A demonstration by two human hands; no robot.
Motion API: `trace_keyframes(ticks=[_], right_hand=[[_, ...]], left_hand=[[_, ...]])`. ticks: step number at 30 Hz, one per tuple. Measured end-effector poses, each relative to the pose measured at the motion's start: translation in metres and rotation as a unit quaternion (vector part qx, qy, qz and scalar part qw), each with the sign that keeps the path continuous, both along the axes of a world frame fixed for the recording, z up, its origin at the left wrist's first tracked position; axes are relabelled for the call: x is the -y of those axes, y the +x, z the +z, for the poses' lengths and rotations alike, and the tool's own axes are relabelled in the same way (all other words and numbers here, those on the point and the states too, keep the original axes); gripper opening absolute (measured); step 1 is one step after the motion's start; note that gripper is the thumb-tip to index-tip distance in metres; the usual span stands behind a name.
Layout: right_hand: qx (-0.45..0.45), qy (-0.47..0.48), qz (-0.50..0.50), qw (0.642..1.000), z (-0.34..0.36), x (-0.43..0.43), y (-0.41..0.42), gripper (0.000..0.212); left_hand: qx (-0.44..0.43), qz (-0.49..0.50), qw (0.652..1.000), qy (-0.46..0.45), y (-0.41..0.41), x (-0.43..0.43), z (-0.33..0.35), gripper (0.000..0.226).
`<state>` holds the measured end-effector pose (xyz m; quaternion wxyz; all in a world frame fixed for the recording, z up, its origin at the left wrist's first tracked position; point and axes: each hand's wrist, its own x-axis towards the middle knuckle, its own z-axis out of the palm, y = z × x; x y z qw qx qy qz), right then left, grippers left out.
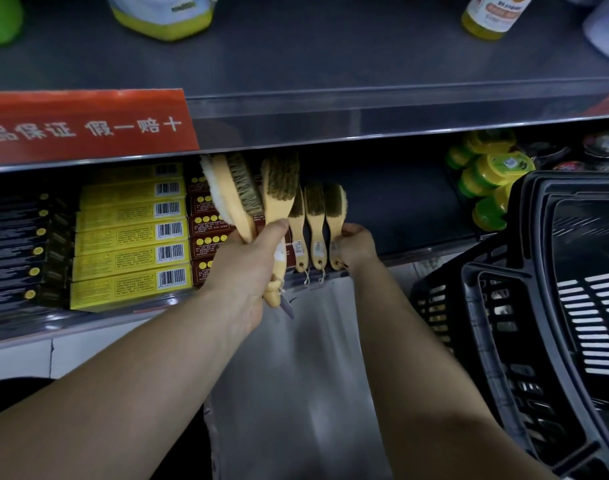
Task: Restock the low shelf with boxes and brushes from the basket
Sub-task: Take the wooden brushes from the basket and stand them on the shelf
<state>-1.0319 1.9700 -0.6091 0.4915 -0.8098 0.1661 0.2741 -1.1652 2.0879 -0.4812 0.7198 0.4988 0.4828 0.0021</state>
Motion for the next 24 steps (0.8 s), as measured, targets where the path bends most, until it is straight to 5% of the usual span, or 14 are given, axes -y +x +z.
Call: trace_keyframes(ticks=[14, 19, 24], right_hand=[[0.12, -0.104, 0.071, 0.985, 0.021, 0.005, -0.012, 0.024], [-0.037, 0.206, 0.168, 0.963, 0.086, 0.0, -0.046, 0.033], [-0.056, 0.292, 0.175, 0.939, 0.1, -0.002, -0.047, 0.02]], left_hand=[[-0.007, 0.01, 0.997, -0.074, 0.006, 0.008, 0.003, 0.013], [0.0, -0.001, 0.998, -0.066, 0.008, 0.01, 0.002, 0.011], [0.005, -0.038, 0.997, -0.065, 0.009, 0.016, 0.005, 0.007]])
